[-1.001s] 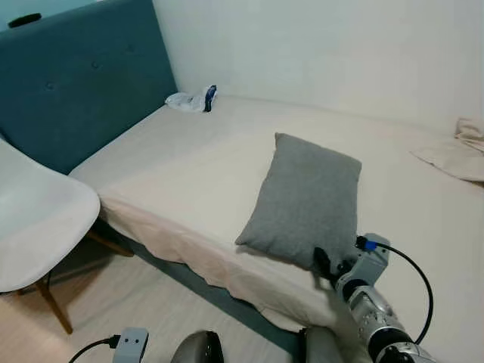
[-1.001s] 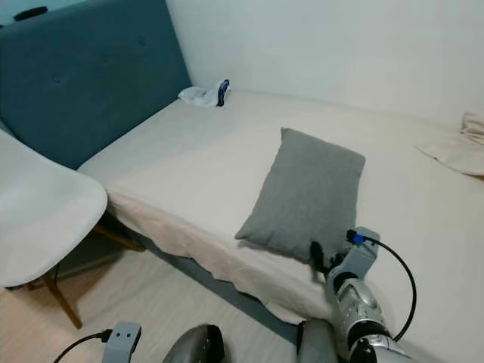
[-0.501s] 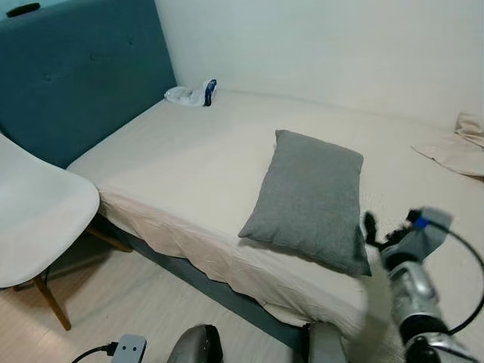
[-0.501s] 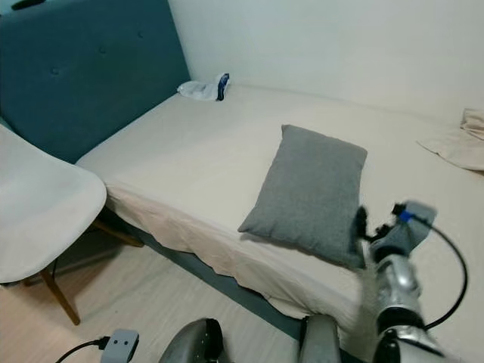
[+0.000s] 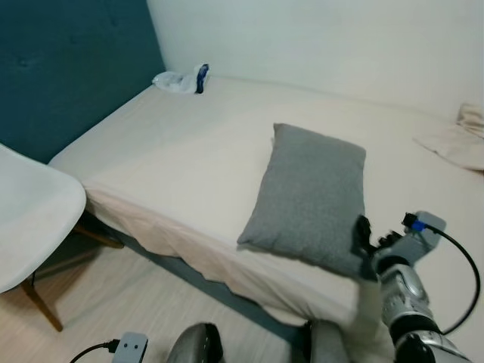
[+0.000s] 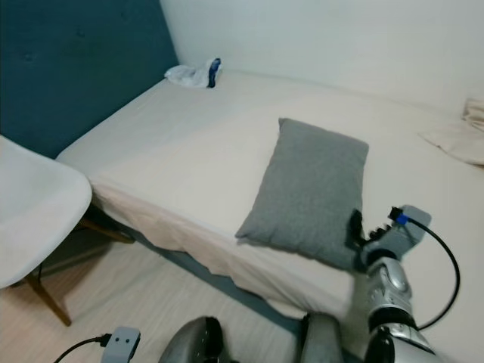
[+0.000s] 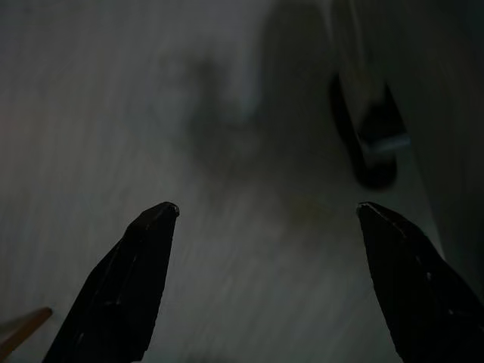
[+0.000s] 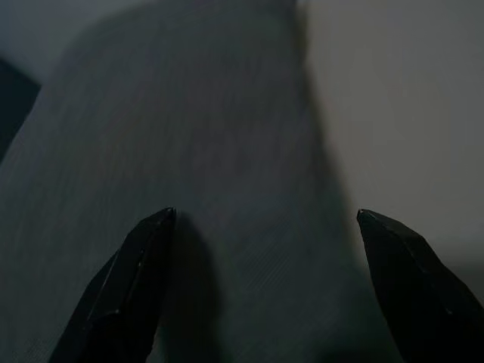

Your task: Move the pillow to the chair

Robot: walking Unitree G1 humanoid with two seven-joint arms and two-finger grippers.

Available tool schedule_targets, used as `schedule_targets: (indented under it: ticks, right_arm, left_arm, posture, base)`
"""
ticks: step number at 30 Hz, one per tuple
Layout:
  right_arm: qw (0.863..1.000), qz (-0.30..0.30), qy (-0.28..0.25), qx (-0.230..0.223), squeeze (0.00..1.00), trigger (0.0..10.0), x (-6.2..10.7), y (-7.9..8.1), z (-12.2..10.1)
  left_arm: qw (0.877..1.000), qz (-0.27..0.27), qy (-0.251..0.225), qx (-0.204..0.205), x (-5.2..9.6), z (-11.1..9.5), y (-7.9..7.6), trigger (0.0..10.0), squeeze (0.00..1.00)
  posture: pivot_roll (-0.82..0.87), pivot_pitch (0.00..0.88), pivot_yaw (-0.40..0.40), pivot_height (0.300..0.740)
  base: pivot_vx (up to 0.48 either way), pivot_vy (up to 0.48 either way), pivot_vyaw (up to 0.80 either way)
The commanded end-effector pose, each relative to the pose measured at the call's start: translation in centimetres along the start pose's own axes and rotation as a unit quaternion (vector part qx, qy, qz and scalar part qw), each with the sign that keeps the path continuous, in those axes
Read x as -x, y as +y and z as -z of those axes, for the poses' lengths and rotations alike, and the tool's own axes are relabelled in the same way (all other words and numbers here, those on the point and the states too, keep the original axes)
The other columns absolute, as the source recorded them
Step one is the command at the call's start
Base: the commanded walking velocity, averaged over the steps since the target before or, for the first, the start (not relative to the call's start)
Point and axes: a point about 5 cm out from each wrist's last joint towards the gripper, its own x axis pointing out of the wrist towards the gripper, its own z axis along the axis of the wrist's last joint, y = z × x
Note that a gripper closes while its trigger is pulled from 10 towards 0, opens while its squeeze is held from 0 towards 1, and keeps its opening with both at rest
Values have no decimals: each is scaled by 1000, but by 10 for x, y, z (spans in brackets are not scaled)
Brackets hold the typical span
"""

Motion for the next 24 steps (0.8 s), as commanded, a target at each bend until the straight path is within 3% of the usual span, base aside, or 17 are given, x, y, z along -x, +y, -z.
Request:
schedule_targets:
  ticks: [1, 3, 6, 11, 15, 18, 22, 23, 24]
  right_arm:
    - [1000, 13, 18, -8, 0, 10000, 0, 1, 7]
    - [999, 26, 31, 3, 0, 10000, 0, 1, 10]
    - [990, 111, 83, 18, 0, 10000, 5, -10, 23]
    - [984, 143, 102, 17, 0, 10000, 11, -16, 32]
    - [985, 134, 111, 8, 0, 10000, 13, -15, 36]
    - [984, 93, 151, -17, 0, 10000, 14, -5, 49]
    - [968, 34, 246, -18, 0, 10000, 23, 14, 79]
    - [962, 20, 270, -26, 0, 2353, 27, 19, 86]
    - [958, 12, 284, -34, 0, 2353, 29, 22, 91]
  left_arm:
    - [1000, -1, 17, -8, 6, 12, 7, 10000, 0]
    - [1000, -1, 17, -9, 7, 13, 9, 10000, 0]
    - [1000, -4, 20, -12, 11, 17, 16, 10000, 0]
    - [1000, -8, 20, -12, 13, 18, 20, 10000, 0]
    - [1000, -5, 16, -13, 13, 16, 20, 10000, 0]
    - [1000, -1, 14, -15, 13, 15, 19, 10000, 0]
    - [1000, 4, 12, -20, 12, 14, 19, 10000, 0]
    - [1000, 5, 11, -20, 12, 13, 19, 10000, 0]
    - [1000, 5, 10, -21, 12, 13, 19, 10000, 0]
  posture:
    - [79, 228, 169, 605]
    - [79, 228, 169, 605]
    - [99, 243, 177, 605]
    - [114, 243, 185, 605]
    - [118, 247, 190, 605]
    - [116, 244, 195, 605]
    - [115, 242, 199, 605]
    - [113, 237, 199, 605]
    - [113, 237, 199, 605]
  base:
    - [0, 0, 0]
    - [0, 0, 0]
    - [0, 0, 0]
    - [0, 0, 0]
    - [0, 0, 0]
    - [0, 0, 0]
    - [0, 0, 0]
    - [0, 0, 0]
    - [0, 0, 0]
